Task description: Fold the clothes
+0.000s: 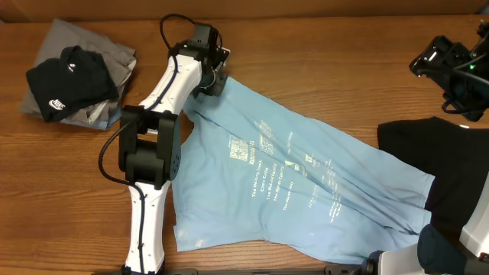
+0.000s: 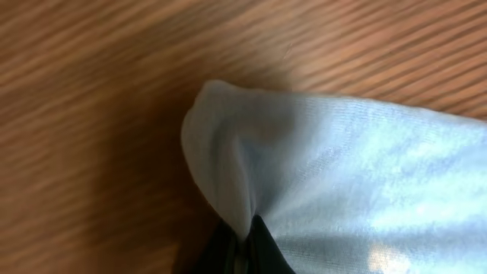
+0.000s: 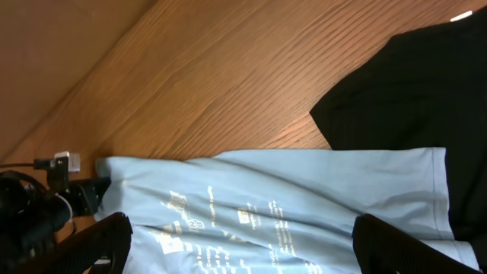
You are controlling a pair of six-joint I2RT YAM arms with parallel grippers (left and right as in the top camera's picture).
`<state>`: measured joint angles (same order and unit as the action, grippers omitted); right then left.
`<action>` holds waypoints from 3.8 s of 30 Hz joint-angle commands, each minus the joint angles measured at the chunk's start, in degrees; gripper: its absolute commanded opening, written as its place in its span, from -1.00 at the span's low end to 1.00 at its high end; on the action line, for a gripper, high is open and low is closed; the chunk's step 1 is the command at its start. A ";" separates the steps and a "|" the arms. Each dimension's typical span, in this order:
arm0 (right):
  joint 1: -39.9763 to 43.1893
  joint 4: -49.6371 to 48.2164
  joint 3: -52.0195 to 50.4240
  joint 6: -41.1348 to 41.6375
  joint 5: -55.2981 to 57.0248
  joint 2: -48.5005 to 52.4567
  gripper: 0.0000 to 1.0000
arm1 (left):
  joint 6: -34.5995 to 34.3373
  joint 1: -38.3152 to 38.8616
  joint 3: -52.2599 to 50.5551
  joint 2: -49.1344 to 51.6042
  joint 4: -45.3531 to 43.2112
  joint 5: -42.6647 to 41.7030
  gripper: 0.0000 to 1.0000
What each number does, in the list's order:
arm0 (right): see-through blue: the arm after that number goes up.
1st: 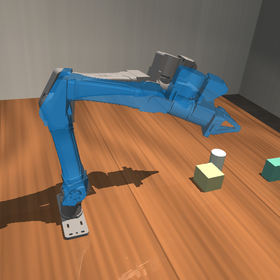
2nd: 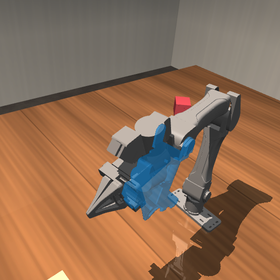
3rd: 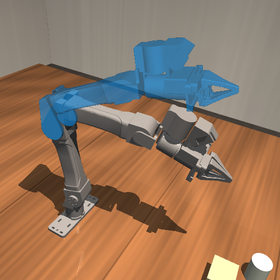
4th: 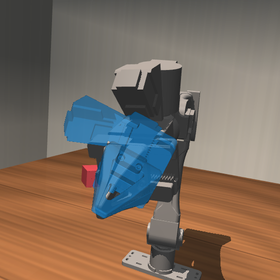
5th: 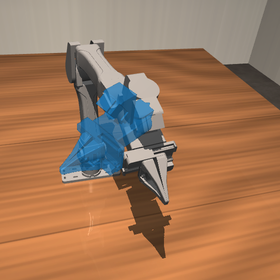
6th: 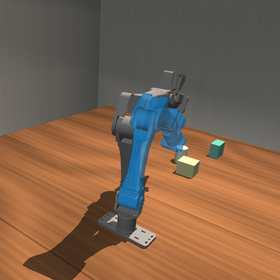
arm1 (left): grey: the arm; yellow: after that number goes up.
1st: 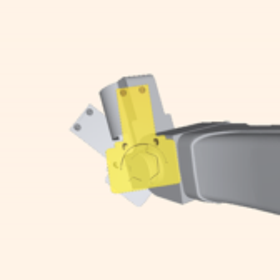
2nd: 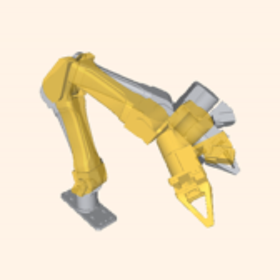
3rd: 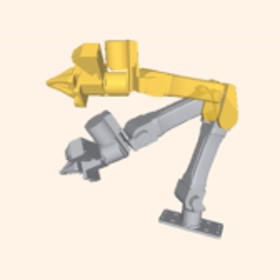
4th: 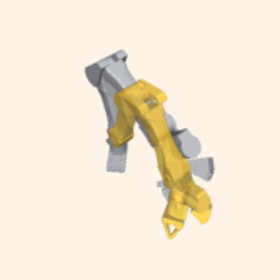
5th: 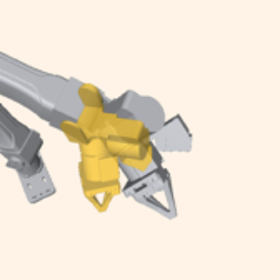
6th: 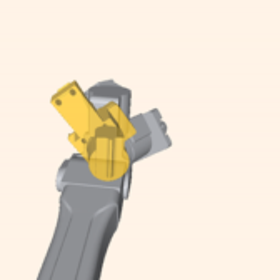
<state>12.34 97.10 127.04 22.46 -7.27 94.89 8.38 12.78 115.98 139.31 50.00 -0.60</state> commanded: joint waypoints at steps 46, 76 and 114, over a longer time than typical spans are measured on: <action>8.72 -34.01 -59.91 15.02 13.29 13.25 -0.91 | -4.72 -8.57 20.65 -39.26 42.80 -1.14 0.61; 12.35 -33.68 -59.89 7.72 4.44 11.08 -0.75 | -4.74 -8.61 20.68 -39.26 41.00 -0.94 0.77; 11.28 -37.94 -40.79 -7.69 -11.74 11.17 0.29 | -4.68 -8.61 19.78 -39.23 44.15 -5.49 0.97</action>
<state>29.80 60.62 87.15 18.35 -17.54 106.45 4.43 3.79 136.40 100.03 93.23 -3.14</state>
